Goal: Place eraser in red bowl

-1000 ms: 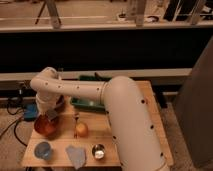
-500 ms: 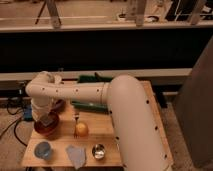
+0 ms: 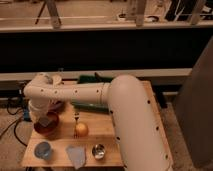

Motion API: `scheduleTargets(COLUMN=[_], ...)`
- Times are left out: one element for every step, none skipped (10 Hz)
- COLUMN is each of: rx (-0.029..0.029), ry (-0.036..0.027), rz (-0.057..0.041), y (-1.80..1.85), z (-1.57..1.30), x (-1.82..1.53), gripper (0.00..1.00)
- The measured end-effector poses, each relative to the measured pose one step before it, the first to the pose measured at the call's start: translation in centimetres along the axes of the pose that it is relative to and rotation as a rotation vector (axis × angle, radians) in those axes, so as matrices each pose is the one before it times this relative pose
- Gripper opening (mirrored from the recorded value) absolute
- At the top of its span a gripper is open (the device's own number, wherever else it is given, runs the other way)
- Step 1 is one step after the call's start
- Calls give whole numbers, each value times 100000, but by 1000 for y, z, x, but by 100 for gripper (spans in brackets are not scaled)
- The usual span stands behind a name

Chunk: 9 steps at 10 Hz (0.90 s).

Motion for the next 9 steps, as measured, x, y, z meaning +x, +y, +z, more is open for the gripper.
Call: scheduleTargets(rx=[139, 160, 602, 634, 582, 219, 200, 17, 87], ry=[550, 287, 498, 104, 199, 74, -97, -238, -600], rz=[-1158, -881, -1183, -328, -222, -195, -214, -136, -161], y=[-216, -177, -149, 91, 91, 37, -36, 51, 146], z=[1, 46, 35, 101, 35, 2, 56, -11, 36], x=[78, 38, 102, -14, 17, 11, 19, 43, -11], gripper=[68, 74, 80, 80, 80, 80, 80, 80, 80])
